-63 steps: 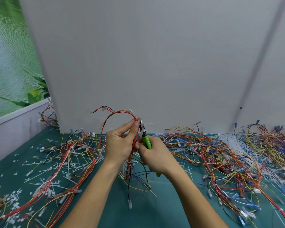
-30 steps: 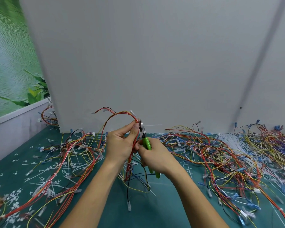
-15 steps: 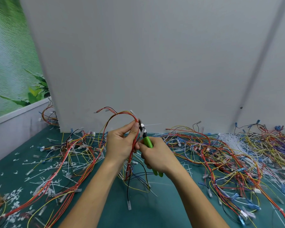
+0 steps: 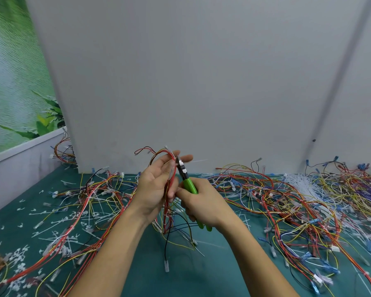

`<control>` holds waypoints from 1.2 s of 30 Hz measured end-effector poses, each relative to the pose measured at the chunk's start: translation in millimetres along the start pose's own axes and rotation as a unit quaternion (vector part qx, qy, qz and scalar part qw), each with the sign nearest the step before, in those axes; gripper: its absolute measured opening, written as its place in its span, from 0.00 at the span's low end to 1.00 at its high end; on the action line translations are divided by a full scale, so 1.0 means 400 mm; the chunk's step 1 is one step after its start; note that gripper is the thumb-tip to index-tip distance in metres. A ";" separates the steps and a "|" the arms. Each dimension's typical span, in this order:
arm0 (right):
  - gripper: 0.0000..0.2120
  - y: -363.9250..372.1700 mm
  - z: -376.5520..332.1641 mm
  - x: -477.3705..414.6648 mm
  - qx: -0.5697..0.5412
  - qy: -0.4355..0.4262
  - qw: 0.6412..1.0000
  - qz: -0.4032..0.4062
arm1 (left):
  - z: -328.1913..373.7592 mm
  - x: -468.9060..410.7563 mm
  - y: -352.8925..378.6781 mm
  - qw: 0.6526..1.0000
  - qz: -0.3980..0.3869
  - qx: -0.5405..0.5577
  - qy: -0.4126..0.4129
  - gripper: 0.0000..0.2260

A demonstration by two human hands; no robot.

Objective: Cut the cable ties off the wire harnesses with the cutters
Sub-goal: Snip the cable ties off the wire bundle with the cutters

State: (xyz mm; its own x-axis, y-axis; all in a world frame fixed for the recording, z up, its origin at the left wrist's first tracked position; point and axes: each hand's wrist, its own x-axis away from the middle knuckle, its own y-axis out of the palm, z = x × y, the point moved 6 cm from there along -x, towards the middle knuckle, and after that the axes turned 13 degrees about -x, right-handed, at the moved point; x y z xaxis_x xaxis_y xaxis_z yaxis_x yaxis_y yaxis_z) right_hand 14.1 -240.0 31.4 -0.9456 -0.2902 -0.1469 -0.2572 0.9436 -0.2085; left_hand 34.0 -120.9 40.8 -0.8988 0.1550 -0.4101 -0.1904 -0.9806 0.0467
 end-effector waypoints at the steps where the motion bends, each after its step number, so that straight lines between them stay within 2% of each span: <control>1: 0.11 0.000 0.001 0.000 -0.001 0.001 1.000 0.000 | -0.001 -0.001 0.001 1.000 -0.001 0.005 0.000 0.13; 13: 0.11 -0.003 -0.003 -0.001 0.010 -0.028 1.000 0.006 | 0.002 -0.004 0.002 1.000 0.003 -0.004 0.014 0.12; 21: 0.11 0.002 -0.010 0.004 0.045 -0.018 0.999 -0.012 | 0.007 0.001 0.008 0.999 0.013 -0.031 0.007 0.11; 29: 0.10 -0.005 -0.011 0.003 0.053 -0.032 0.998 0.017 | 0.011 0.003 -0.001 0.998 0.021 -0.061 0.015 0.12; 36: 0.17 0.000 -0.009 0.004 0.062 -0.020 0.998 0.017 | 0.010 0.001 0.002 0.992 0.010 -0.113 0.046 0.11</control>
State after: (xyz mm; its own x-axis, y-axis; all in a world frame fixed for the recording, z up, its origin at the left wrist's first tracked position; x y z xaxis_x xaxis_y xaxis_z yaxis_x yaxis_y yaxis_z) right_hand 11.7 -239.7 34.7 -0.9440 -0.2675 -0.1931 -0.1972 0.9267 -0.3200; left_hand 32.1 -121.3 44.2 -0.8599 0.1333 -0.4928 -0.0695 -0.9869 -0.1458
